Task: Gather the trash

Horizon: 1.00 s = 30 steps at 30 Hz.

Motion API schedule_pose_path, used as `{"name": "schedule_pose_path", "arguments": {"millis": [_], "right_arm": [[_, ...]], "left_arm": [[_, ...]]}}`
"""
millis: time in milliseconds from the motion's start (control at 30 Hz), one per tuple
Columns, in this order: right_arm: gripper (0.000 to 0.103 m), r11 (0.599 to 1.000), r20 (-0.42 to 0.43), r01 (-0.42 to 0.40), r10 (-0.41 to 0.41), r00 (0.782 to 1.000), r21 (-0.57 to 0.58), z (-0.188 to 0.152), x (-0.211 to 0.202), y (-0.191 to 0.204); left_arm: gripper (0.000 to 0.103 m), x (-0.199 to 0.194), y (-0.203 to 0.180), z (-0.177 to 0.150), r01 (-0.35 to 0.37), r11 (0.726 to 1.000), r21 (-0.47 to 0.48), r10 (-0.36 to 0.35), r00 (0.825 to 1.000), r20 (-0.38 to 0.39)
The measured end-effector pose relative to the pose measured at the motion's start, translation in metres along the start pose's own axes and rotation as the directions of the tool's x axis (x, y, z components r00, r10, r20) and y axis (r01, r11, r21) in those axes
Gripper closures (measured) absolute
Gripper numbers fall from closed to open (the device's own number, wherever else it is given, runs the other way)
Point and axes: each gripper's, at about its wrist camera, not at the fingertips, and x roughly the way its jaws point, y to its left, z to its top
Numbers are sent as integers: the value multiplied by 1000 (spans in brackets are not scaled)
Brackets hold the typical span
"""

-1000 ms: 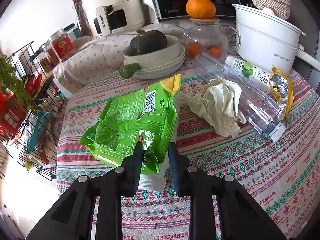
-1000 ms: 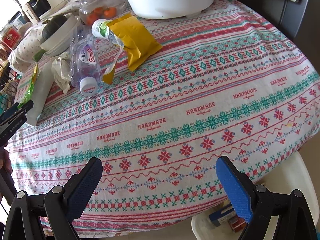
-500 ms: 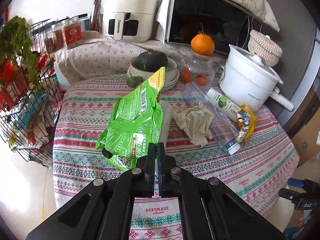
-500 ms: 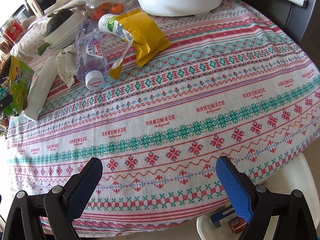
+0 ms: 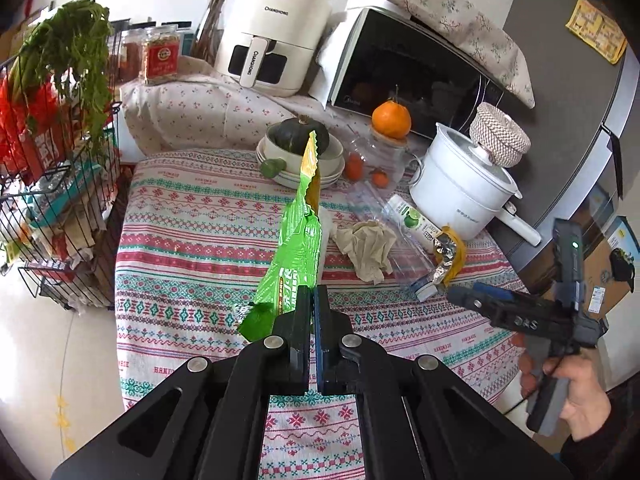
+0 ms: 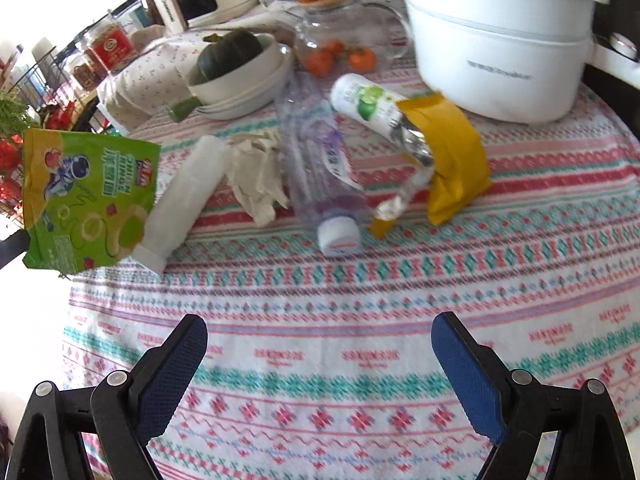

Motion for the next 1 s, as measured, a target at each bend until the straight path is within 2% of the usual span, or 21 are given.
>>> {"name": "schedule_pose_path", "arguments": {"millis": [233, 433, 667, 767, 800, 833, 1000], "right_arm": [[22, 996, 27, -84, 85, 996, -35, 54, 58, 38], [28, 998, 5, -45, 45, 999, -44, 86, 107, 51], [35, 1000, -56, 6, -7, 998, -18, 91, 153, 51], [45, 999, -49, 27, -29, 998, -45, 89, 159, 54], [62, 999, -59, 26, -29, 998, -48, 88, 161, 55], [66, 999, -72, 19, -22, 997, -37, 87, 161, 54], [67, 1000, -26, -11, 11, 1000, -15, 79, 128, 48]], "left_arm": [[102, -11, 15, -1, 8, 1000, -12, -8, 1000, 7], [102, -11, 30, 3, 12, 998, -54, -12, 1000, -1], [102, -13, 36, 3, 8, 997, -74, -7, 1000, 3], [102, -14, 36, 4, 0, 997, -72, 1, 1000, 9], [102, -16, 36, 5, 2, 997, -73, -1, 1000, 14], [102, -17, 35, 6, 5, 997, -71, -3, 1000, 20], [103, -33, 24, 8, 19, 999, -44, -16, 998, 63]]}}
